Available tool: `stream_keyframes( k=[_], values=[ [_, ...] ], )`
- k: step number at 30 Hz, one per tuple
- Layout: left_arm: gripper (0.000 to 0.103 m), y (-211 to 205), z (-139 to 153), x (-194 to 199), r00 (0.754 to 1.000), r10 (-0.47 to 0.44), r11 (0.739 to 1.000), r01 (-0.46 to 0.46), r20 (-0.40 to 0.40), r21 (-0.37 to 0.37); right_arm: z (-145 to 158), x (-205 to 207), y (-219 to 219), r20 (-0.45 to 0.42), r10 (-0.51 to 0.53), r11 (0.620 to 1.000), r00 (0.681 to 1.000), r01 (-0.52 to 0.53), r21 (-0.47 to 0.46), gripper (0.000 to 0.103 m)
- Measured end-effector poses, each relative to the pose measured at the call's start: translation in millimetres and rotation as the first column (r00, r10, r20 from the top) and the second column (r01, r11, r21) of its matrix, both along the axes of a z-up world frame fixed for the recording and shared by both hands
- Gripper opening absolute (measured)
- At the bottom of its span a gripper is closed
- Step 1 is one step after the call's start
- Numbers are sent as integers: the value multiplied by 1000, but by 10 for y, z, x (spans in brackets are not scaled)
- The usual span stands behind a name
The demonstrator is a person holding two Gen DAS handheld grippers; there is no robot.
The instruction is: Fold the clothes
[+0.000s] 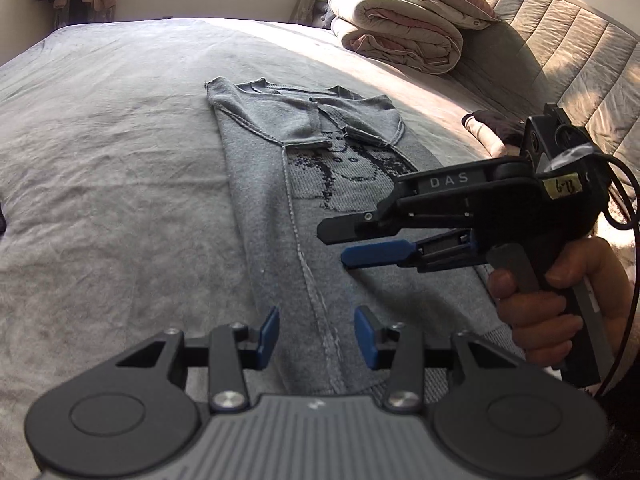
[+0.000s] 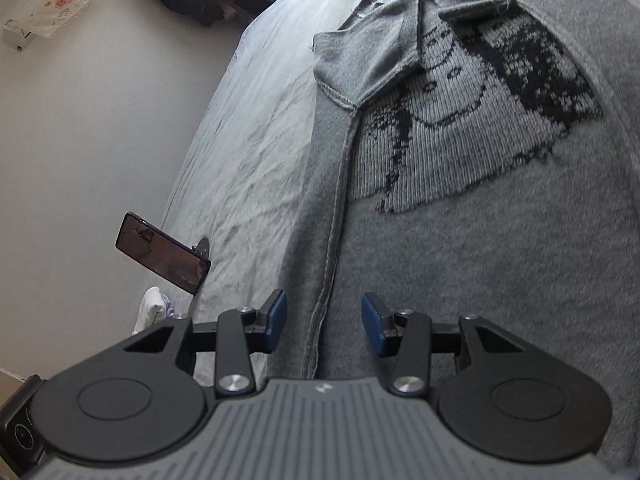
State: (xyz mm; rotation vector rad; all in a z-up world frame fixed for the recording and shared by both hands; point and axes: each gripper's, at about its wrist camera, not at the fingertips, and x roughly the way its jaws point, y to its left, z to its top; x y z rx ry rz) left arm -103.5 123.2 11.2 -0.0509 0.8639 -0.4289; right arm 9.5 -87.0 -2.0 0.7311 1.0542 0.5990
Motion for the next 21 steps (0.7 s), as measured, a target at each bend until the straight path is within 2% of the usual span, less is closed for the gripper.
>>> stream_keyframes(
  k=[4, 8, 10, 11, 13, 15, 18, 21],
  values=[
    [39, -92, -86, -201, 999, -32, 998, 32, -11, 47, -105, -244, 52, -52, 31, 998, 998, -28, 56, 38],
    [37, -212, -185, -282, 999, -49, 992, 49, -4, 119, -81, -367, 57, -69, 34, 996, 997, -29, 83, 37],
    [18, -230, -219, -289, 999, -33, 989, 30, 20, 147, -52, -391, 44, -64, 27, 997, 998, -21, 81, 37],
    [14, -218, -229, -278, 1000, -16, 988, 13, 23, 153, -37, -403, 37, -61, 23, 997, 998, -18, 80, 37],
    [5, -146, -227, -248, 1000, 26, 993, -27, 11, 118, -8, -426, 25, -56, 15, 997, 998, -10, 78, 37],
    [4, -27, -209, -219, 997, 77, 996, -76, -22, 46, 22, -450, 12, -50, 7, 997, 999, -3, 76, 36],
    [3, 143, -149, -221, 988, 148, 987, -150, -45, -52, 61, -474, -14, -21, -4, 998, 1000, 6, 68, 15],
    [3, 308, -47, -246, 979, 193, 966, -201, -62, -160, 62, -502, 30, -14, 4, 999, 1000, -4, 53, 9]
  ],
)
